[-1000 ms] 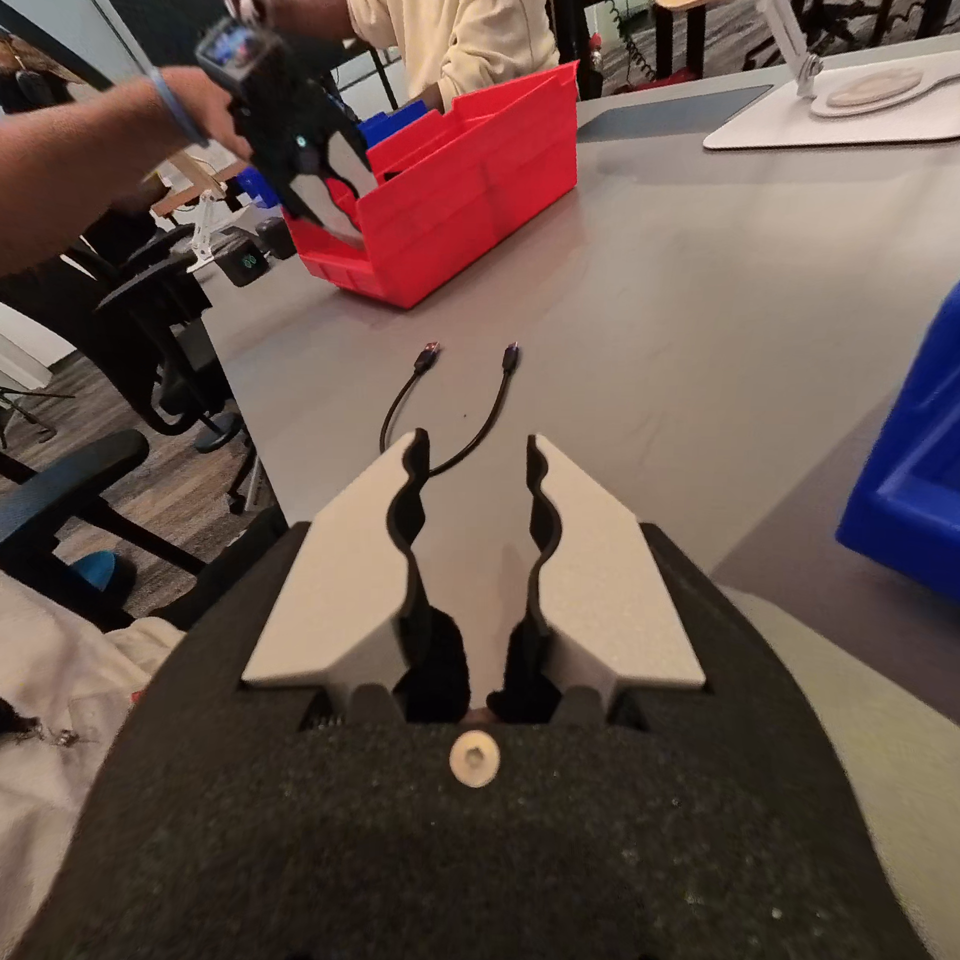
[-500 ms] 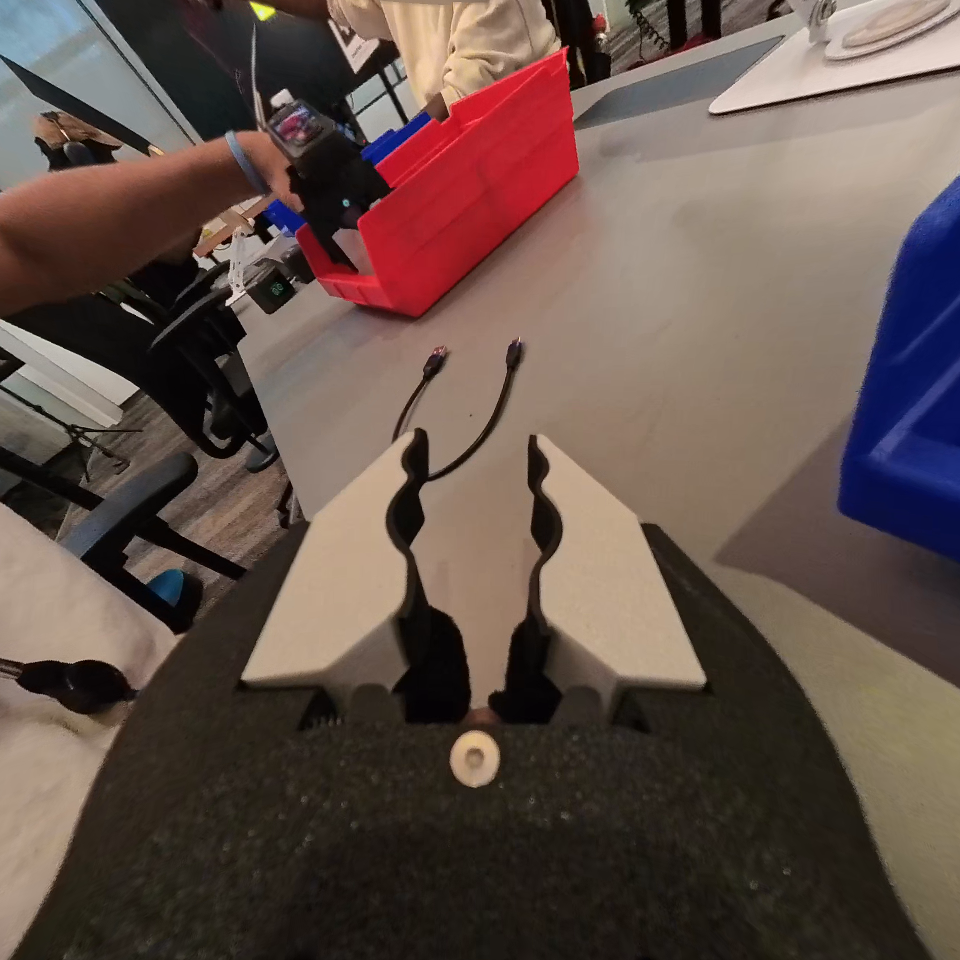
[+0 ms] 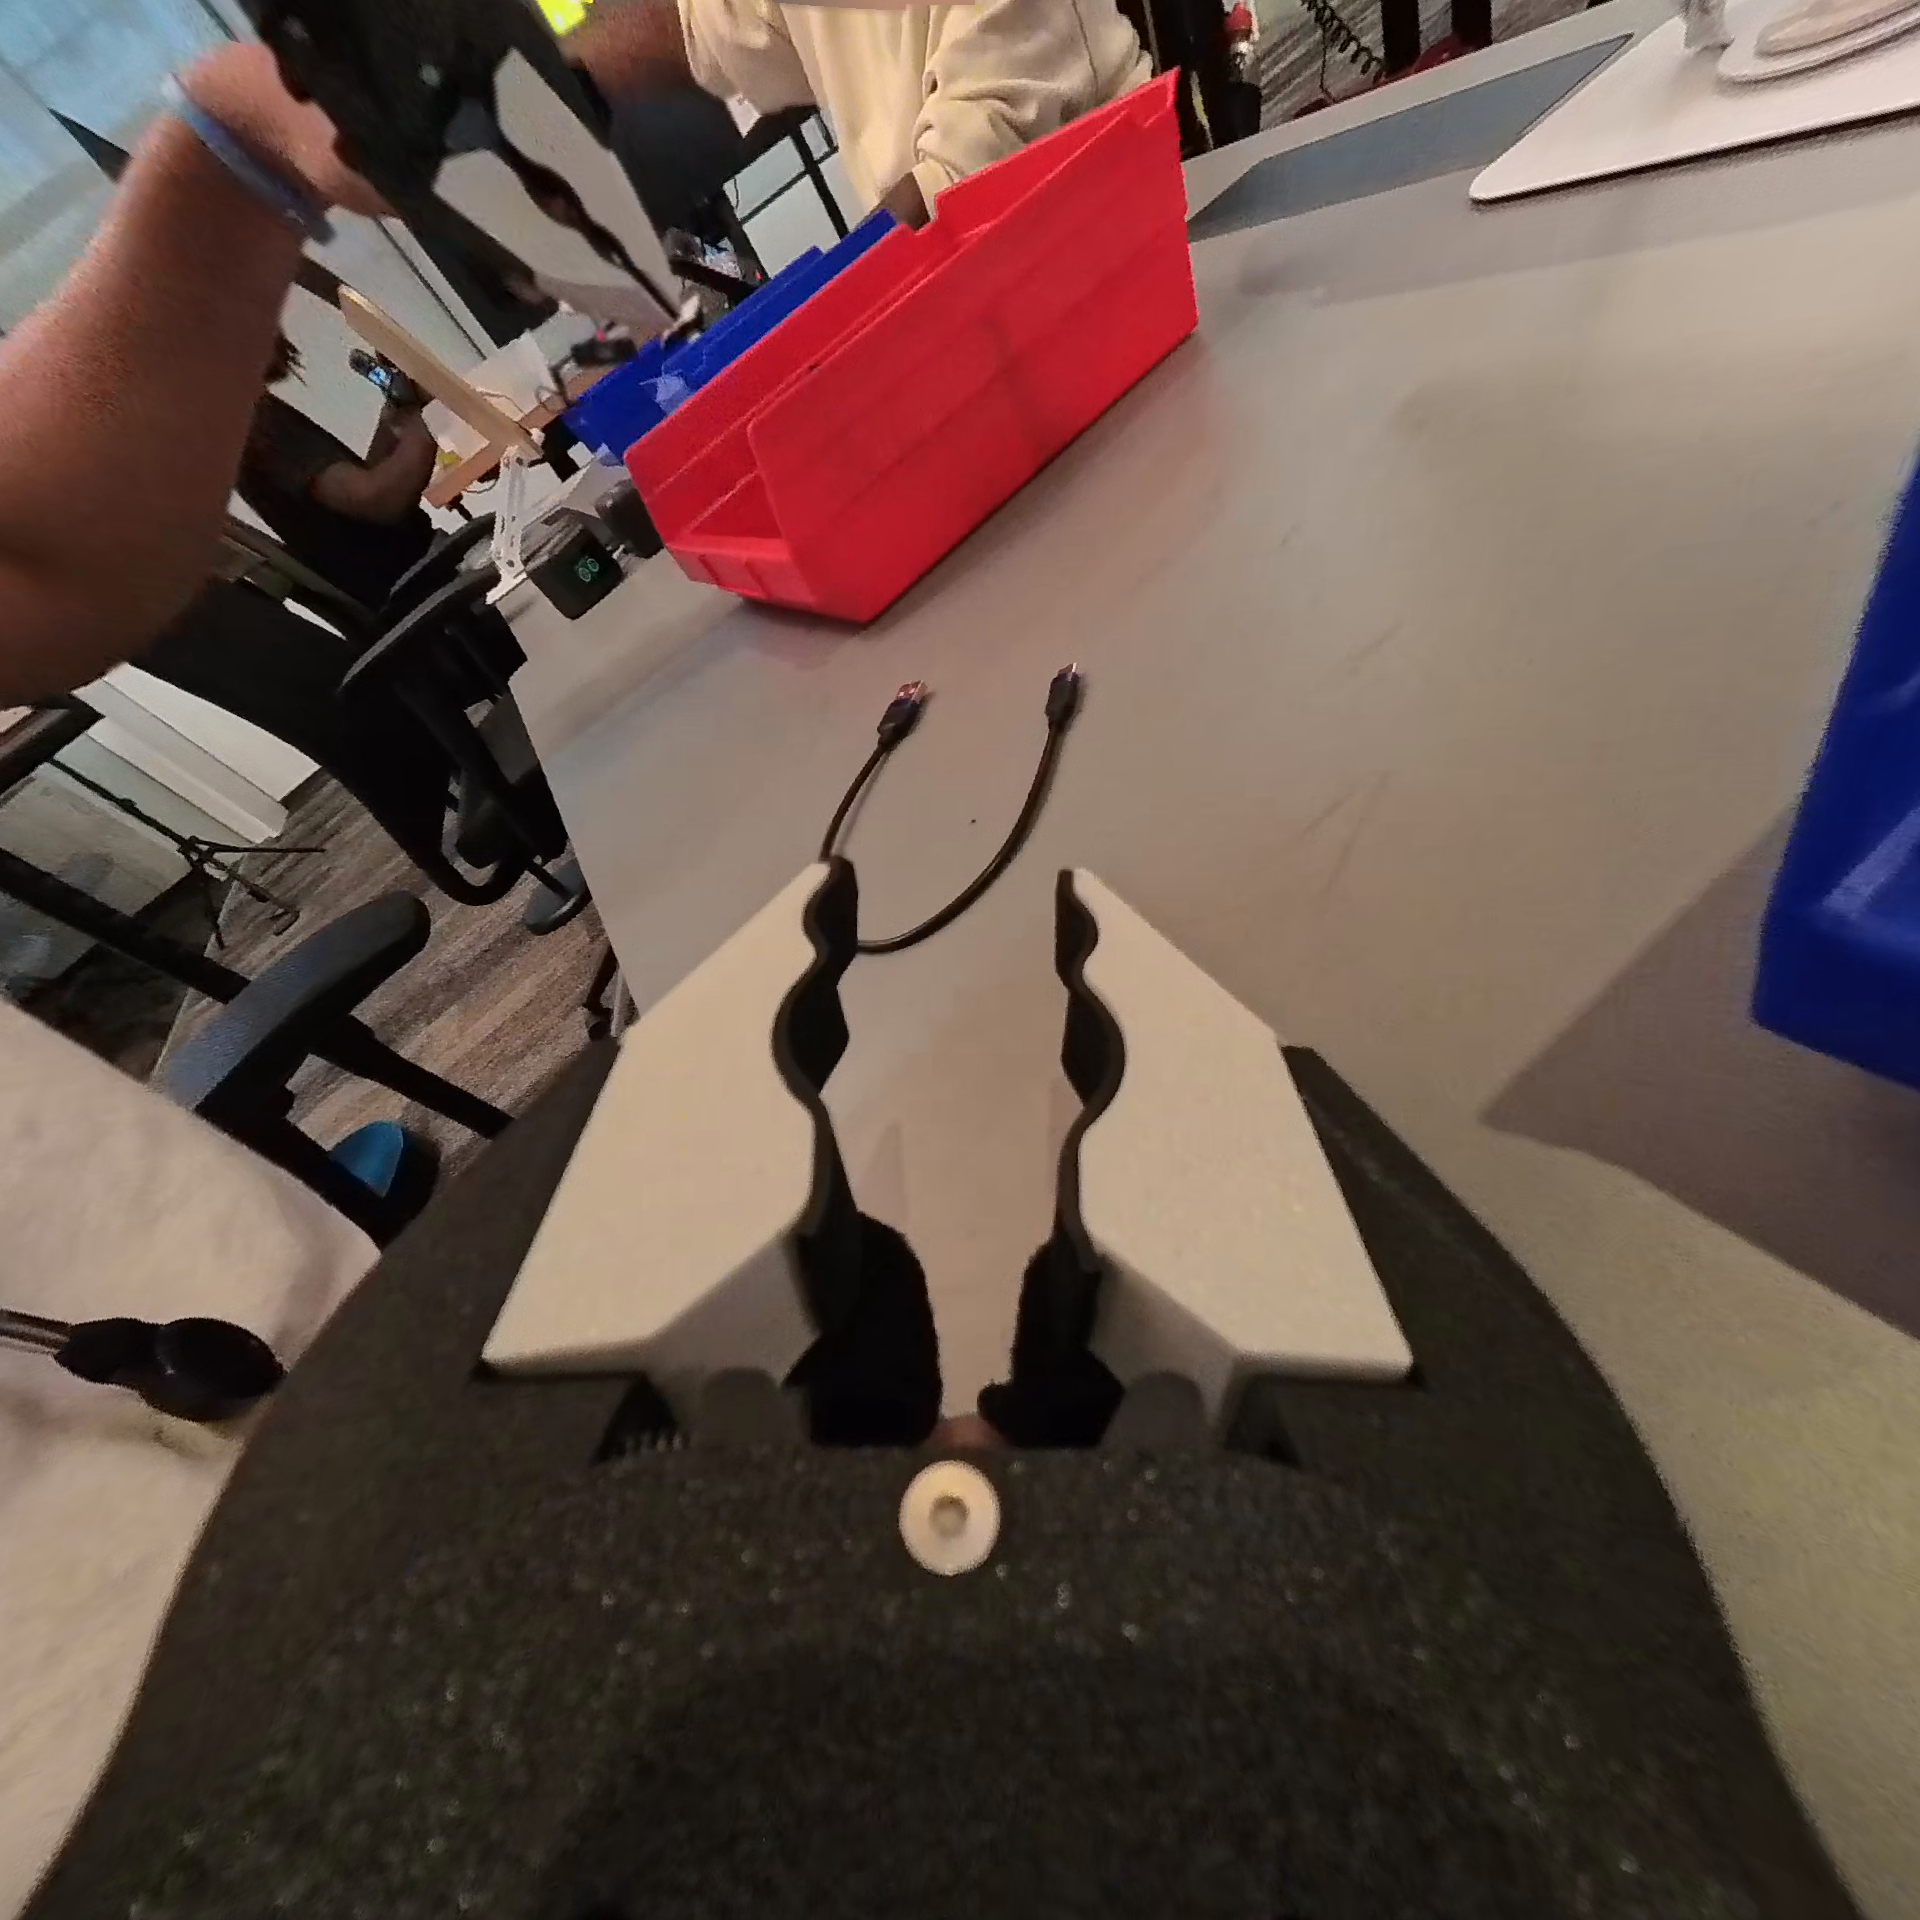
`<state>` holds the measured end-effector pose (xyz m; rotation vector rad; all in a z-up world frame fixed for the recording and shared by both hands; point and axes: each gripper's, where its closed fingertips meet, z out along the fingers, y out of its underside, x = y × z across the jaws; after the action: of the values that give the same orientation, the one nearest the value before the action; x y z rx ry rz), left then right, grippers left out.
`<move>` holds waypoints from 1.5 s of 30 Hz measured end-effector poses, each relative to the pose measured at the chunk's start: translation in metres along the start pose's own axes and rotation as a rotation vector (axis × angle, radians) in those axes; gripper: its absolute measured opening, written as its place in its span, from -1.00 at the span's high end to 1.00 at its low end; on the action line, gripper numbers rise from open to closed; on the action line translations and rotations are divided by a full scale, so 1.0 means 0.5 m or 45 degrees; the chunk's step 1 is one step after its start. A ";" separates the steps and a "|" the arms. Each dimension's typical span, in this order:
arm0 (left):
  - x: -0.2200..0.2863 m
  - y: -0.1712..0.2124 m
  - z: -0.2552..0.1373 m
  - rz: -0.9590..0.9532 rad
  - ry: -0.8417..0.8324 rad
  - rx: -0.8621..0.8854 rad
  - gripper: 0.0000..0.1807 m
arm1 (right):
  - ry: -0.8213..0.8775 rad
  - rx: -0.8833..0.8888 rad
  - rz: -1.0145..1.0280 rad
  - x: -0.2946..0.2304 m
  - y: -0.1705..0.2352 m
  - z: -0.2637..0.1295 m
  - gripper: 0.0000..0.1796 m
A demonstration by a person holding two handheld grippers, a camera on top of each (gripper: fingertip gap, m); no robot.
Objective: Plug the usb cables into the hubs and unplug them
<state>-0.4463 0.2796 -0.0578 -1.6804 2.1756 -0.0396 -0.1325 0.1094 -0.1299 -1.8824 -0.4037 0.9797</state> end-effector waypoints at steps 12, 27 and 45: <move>0.013 0.077 0.257 -0.538 0.190 -0.189 0.84 | -0.035 -0.051 -0.046 -0.027 0.018 0.009 0.59; 0.032 0.086 0.223 -0.301 0.109 -0.211 0.97 | -0.055 -0.075 -0.049 -0.036 0.026 0.012 0.58; 0.128 -0.368 0.070 0.662 -0.268 0.191 0.97 | -0.057 -0.069 -0.048 -0.035 0.023 0.010 0.58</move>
<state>-0.2778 0.1753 -0.0616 -0.9555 2.3080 0.1086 -0.1488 0.0954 -0.1328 -1.8972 -0.4949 0.9959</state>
